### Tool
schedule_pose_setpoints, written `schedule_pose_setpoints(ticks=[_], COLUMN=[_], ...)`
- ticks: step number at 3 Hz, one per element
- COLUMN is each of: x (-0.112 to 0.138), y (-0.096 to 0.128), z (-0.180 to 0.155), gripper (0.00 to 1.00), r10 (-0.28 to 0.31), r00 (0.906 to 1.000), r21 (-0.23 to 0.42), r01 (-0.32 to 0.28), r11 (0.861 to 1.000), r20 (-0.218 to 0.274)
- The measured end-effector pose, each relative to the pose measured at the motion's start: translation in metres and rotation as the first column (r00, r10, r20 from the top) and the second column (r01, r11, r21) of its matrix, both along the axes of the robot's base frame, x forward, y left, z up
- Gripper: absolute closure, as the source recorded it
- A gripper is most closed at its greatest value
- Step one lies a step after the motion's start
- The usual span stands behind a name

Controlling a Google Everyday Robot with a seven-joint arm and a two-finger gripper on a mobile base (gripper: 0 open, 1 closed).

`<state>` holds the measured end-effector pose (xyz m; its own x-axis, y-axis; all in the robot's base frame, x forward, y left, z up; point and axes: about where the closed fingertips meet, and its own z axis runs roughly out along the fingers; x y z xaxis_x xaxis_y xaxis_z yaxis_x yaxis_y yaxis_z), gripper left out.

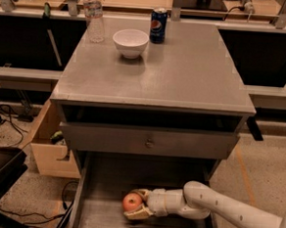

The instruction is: Place apple into middle drawer

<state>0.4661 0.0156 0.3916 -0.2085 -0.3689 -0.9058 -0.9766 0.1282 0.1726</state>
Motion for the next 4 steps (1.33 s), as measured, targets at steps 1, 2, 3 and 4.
schedule_pose_setpoints(ticks=[1, 2, 3, 4], x=[-0.0008, -0.0016, -0.0024, -0.0032], y=[0.0018, 0.0037, 0.0054, 0.0072], z=[-0.0002, -0.0003, -0.0004, -0.0006], gripper=[0.61, 0.36, 0.13, 0.0], r10=[0.003, 0.006, 0.009, 0.012], r00=[1.0, 1.0, 1.0, 0.9999], r21=[0.002, 0.003, 0.005, 0.007], r01=[-0.003, -0.006, -0.009, -0.012], r11=[1.0, 1.0, 1.0, 1.0], r20=[-0.001, -0.002, -0.004, -0.005])
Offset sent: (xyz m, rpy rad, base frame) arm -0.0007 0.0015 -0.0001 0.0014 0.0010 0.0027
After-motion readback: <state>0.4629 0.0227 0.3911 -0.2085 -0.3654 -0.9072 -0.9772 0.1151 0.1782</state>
